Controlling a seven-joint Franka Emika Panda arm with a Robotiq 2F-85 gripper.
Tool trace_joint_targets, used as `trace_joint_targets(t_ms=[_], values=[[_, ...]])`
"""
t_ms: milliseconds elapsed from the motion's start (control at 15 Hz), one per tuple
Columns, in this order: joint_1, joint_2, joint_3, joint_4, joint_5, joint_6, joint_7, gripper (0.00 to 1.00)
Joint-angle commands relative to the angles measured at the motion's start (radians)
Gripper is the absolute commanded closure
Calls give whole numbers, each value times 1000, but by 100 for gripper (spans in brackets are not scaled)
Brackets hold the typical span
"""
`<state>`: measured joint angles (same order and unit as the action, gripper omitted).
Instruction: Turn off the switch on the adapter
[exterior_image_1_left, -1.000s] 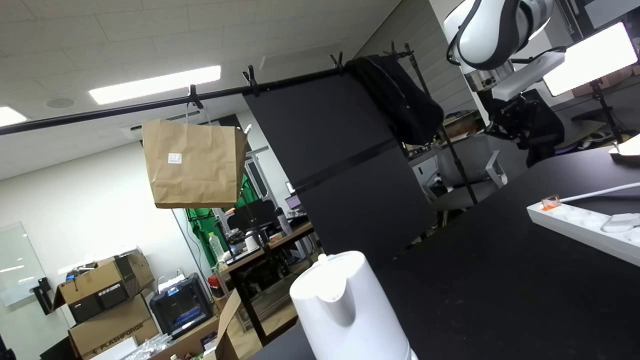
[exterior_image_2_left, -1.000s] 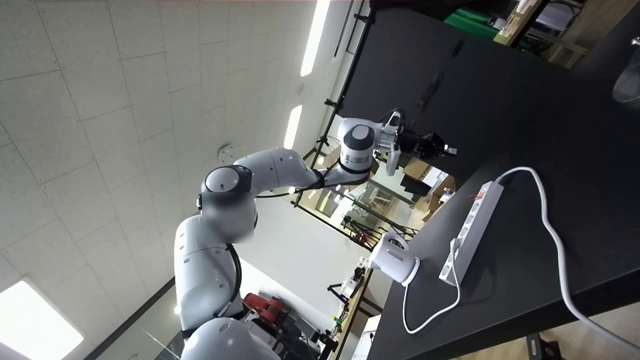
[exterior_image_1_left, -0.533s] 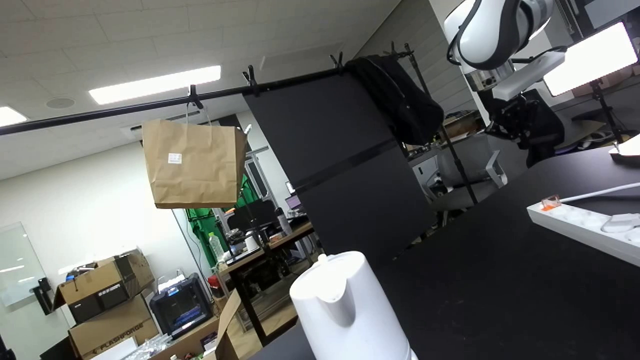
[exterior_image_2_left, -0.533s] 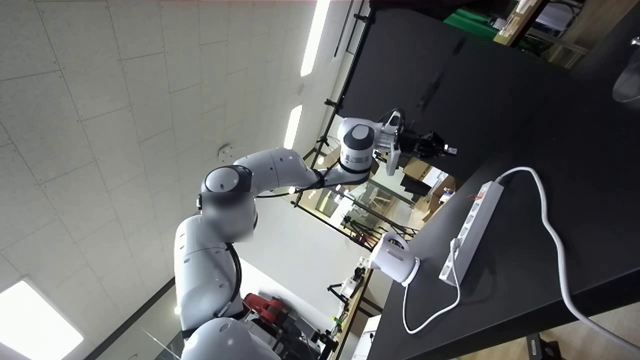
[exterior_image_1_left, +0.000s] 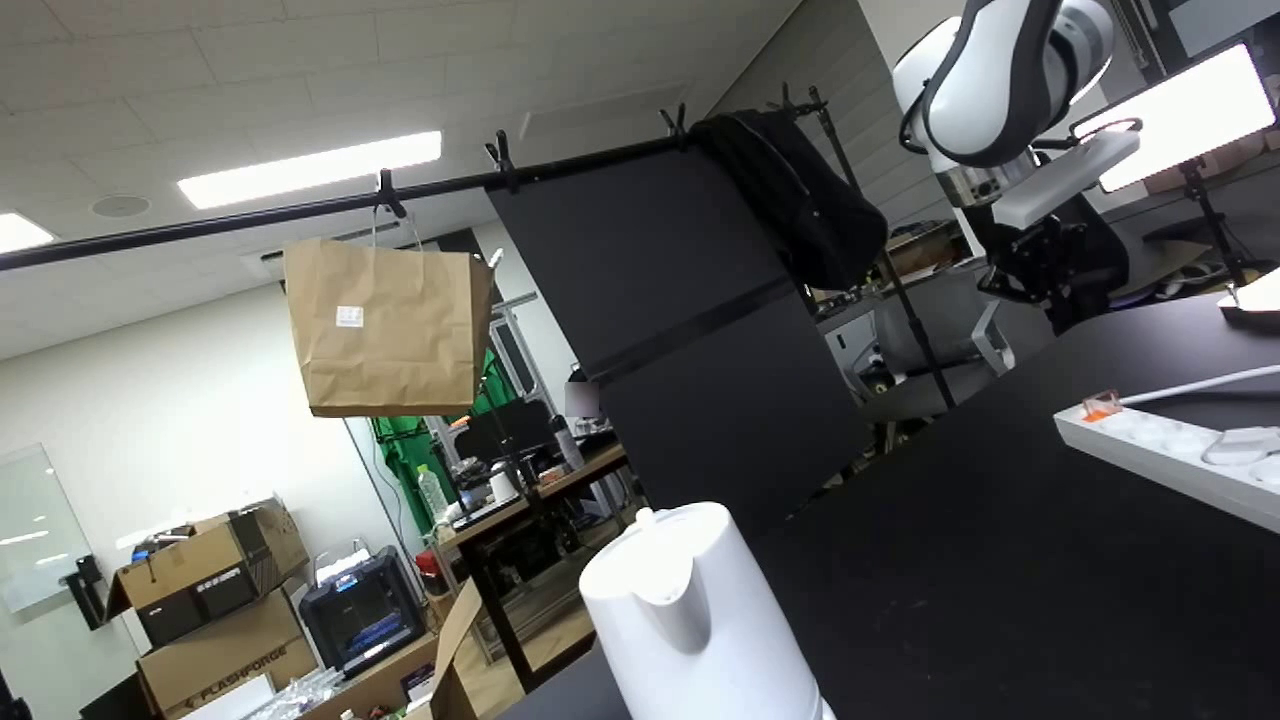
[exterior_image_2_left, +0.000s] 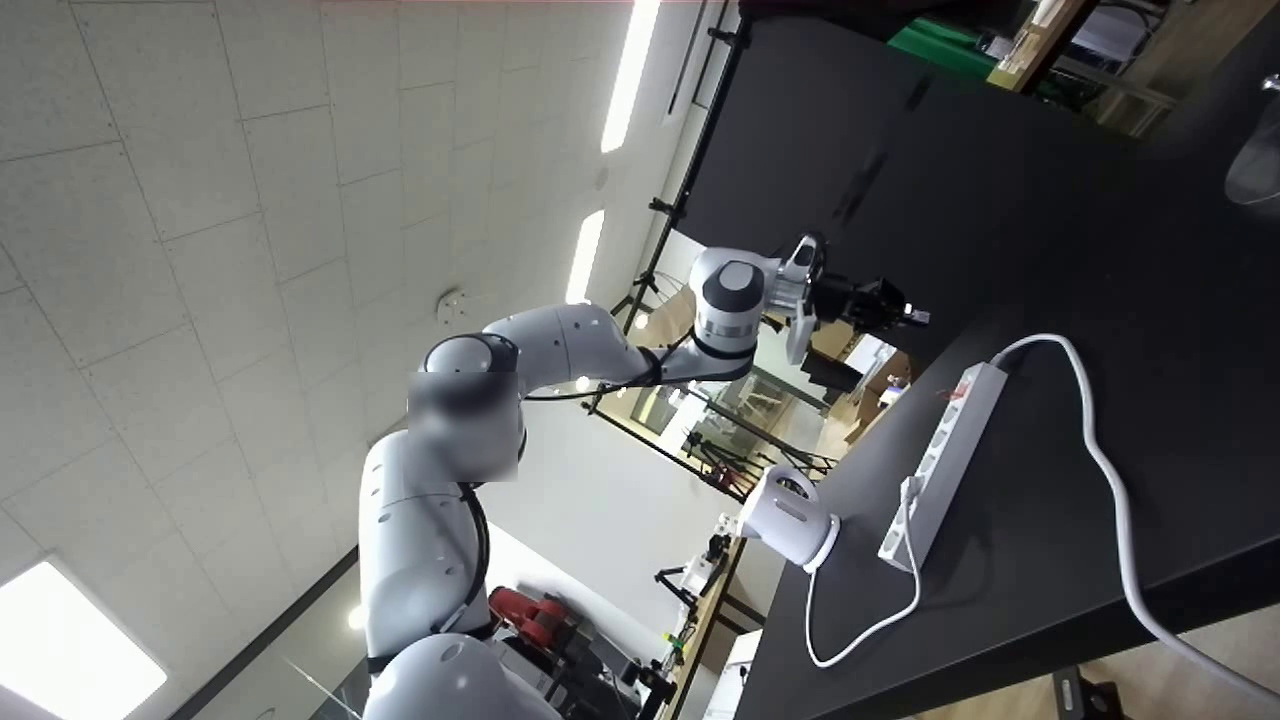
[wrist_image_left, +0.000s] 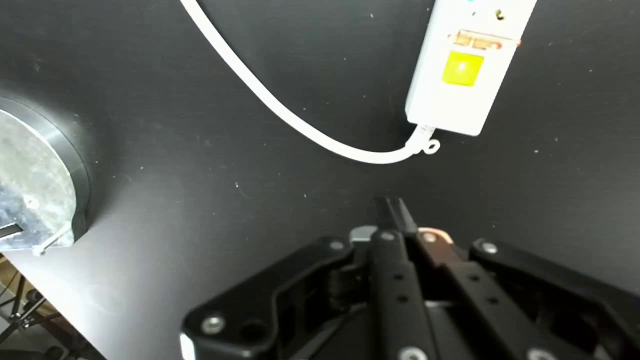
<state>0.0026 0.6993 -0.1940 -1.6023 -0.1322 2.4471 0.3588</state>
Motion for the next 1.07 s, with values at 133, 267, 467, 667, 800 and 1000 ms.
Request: trace_joint_targets(t_ms=[133,267,467,667,800,1000], values=[[25,31,-3,-5,23,-28,39,100],[32,47,-5,-6,27,-41,42,100],[38,63,-4,-7,29,-58,44,100],[36,74,2,-10,37,-53,36,100],[34,79,5,-13,48,-51,33,100],[33,81,10,-18,62,-42,37,100]])
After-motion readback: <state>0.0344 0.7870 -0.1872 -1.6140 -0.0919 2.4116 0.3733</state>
